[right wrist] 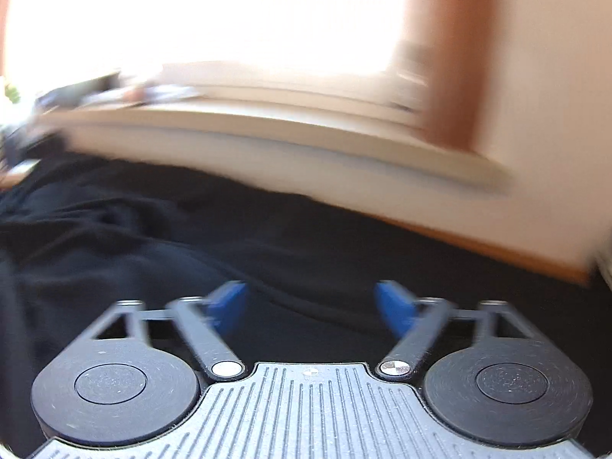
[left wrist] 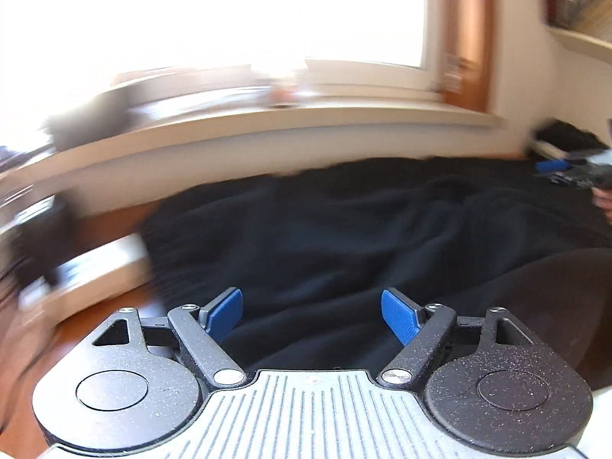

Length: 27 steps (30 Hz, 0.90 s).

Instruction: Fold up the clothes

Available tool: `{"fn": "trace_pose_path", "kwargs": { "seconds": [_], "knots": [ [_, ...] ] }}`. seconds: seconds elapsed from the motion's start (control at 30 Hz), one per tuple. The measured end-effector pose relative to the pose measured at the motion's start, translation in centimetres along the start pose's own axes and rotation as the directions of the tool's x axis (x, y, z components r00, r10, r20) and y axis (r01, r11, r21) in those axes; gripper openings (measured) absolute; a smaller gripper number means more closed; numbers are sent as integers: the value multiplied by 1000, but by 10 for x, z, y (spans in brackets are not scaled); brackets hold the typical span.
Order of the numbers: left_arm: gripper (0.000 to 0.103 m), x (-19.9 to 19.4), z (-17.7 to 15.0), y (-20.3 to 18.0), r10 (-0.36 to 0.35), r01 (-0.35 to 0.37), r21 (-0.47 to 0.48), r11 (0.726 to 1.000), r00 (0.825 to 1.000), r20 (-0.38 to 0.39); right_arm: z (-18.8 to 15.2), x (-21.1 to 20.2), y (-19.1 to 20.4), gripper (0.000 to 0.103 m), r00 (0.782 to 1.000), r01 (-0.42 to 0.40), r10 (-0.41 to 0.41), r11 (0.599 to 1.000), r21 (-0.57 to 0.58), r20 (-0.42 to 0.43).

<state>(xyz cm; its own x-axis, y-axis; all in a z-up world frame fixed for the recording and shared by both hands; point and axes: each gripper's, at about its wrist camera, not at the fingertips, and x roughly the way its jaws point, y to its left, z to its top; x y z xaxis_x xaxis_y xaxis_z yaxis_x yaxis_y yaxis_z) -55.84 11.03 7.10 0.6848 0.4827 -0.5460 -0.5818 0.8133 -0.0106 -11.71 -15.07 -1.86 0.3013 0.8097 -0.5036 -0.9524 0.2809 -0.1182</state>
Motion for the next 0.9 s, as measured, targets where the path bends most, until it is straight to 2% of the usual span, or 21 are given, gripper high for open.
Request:
{"fn": "trace_pose_path", "kwargs": {
  "seconds": [0.03,0.13,0.2,0.3,0.43,0.47,0.6,0.67,0.73,0.8,0.83,0.9],
  "knots": [
    [83,-10,-6,13,17,-16,-29,999,1000,7,9,5,19,37,999,-39,39,999,-38,-8],
    [83,-28,-22,41,49,-48,-88,995,999,11,30,22,79,36,986,-167,165,977,-130,-30],
    [83,-33,-30,54,62,-60,-115,992,998,8,40,35,117,36,974,-226,221,957,-182,-51],
    [79,-34,-36,61,32,-30,-145,989,999,16,51,51,168,36,954,-299,288,918,-259,-79],
    [78,-25,-39,63,-7,13,-150,989,999,36,69,70,224,36,934,-355,343,871,-340,-98],
    [78,-21,-39,62,-18,24,-151,988,999,38,75,77,234,37,929,-367,356,863,-347,-98],
    [78,-7,-41,57,-57,61,-151,987,998,30,93,98,260,42,884,-465,454,829,-310,-112],
    [78,-3,-43,54,-67,70,-150,986,997,25,99,110,275,52,858,-513,492,802,-307,-146],
    [78,2,-43,50,-75,77,-147,986,997,21,97,119,287,52,839,-545,511,780,-308,-189],
    [78,4,-43,48,-81,84,-142,986,996,21,95,125,290,52,831,-556,517,774,-302,-205],
    [78,5,-43,47,-83,85,-139,987,996,23,93,127,290,50,829,-559,519,774,-298,-209],
    [78,3,-41,47,-74,78,-136,988,997,29,92,132,289,22,828,-561,519,777,-287,-214]
  ]
}}
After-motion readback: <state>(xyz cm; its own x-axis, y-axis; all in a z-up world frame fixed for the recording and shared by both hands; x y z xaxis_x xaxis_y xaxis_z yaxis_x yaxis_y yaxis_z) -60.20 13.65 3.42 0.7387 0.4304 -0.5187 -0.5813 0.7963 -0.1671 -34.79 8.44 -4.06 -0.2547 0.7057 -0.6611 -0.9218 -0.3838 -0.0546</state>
